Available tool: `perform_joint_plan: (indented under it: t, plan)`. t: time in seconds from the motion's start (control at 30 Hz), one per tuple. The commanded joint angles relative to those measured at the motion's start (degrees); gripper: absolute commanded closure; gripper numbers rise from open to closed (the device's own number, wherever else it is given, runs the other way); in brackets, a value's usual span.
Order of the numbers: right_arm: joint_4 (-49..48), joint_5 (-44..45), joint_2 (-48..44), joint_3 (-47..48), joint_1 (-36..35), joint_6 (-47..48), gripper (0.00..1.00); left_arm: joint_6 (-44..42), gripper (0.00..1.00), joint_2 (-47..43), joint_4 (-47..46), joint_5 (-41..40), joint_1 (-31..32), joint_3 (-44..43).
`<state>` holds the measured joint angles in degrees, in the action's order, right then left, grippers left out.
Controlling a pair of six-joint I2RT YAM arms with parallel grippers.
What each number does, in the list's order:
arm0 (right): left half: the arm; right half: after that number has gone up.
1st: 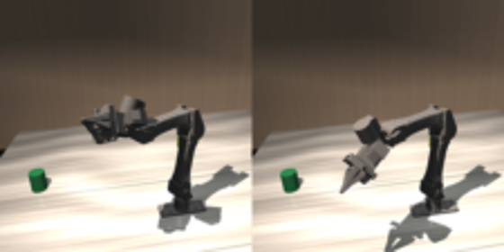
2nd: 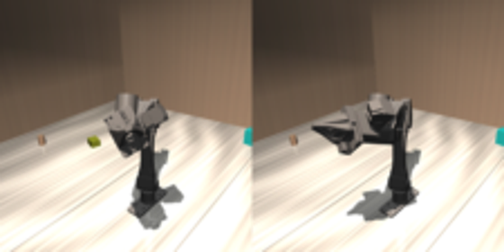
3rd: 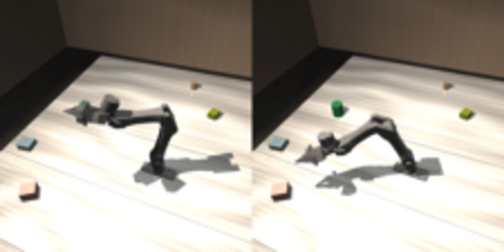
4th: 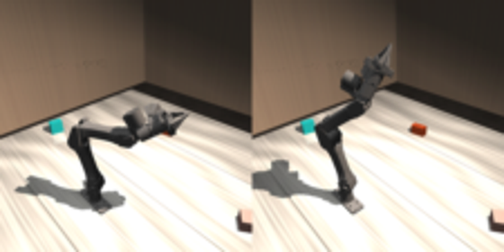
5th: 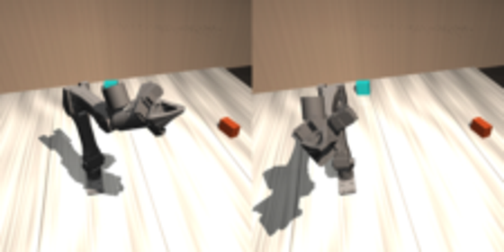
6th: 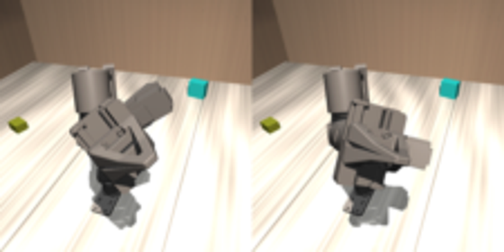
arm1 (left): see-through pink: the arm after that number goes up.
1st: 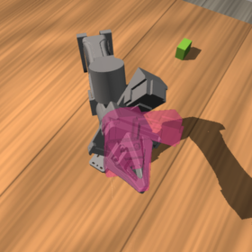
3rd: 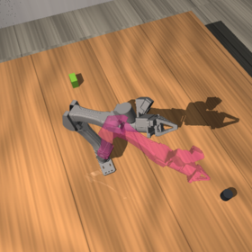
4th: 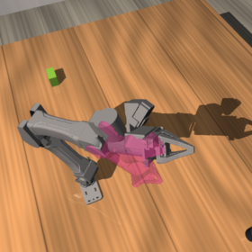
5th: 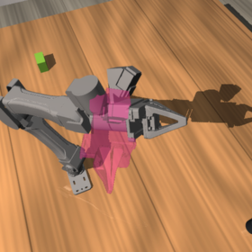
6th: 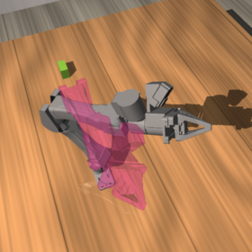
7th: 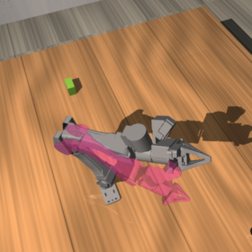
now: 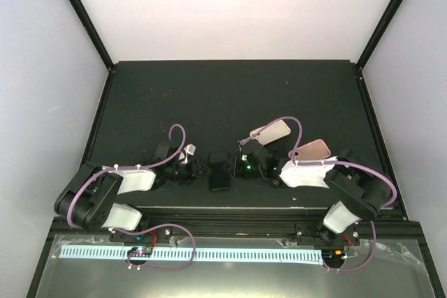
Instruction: Put the phone into the phone case
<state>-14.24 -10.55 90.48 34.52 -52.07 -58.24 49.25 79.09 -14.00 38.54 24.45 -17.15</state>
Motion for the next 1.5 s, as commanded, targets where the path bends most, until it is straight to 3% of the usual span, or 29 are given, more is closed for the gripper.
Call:
perform_joint_plan:
  t: [0.0,0.13,0.3,0.6,0.97,1.07,1.2,1.47]
  plan:
    - [3.3,3.1,-0.7,2.4,-0.1,2.6,0.57,-1.9,0.62,-0.3,1.0,-1.0,0.2,-1.8]
    - [2.5,1.8,1.3,3.3,-0.1,2.1,0.58,-2.6,0.62,0.8,1.7,-1.6,0.2,-2.4]
    - [2.0,1.9,2.6,3.3,-0.1,1.6,0.71,-2.6,0.62,1.8,1.0,-1.4,0.2,-2.3]
    - [0.0,0.2,4.2,3.4,-0.1,1.6,0.84,-1.6,0.63,2.8,-1.0,-0.3,0.3,-1.8]
    - [-2.4,-1.2,6.4,3.1,-0.1,0.5,0.88,-0.3,0.67,3.4,-3.2,0.7,0.6,-1.1]
    - [-0.2,0.6,5.0,3.5,0.0,1.9,0.87,0.0,0.69,3.1,-3.4,1.0,0.7,-1.0]
    - [2.6,3.3,2.8,3.2,0.0,2.6,0.74,-1.1,0.7,2.7,-1.5,0.1,0.7,-1.2]
    - [-1.8,-0.5,6.2,2.1,0.0,0.1,0.58,-1.9,0.71,3.0,-0.3,-0.9,0.7,-1.4]
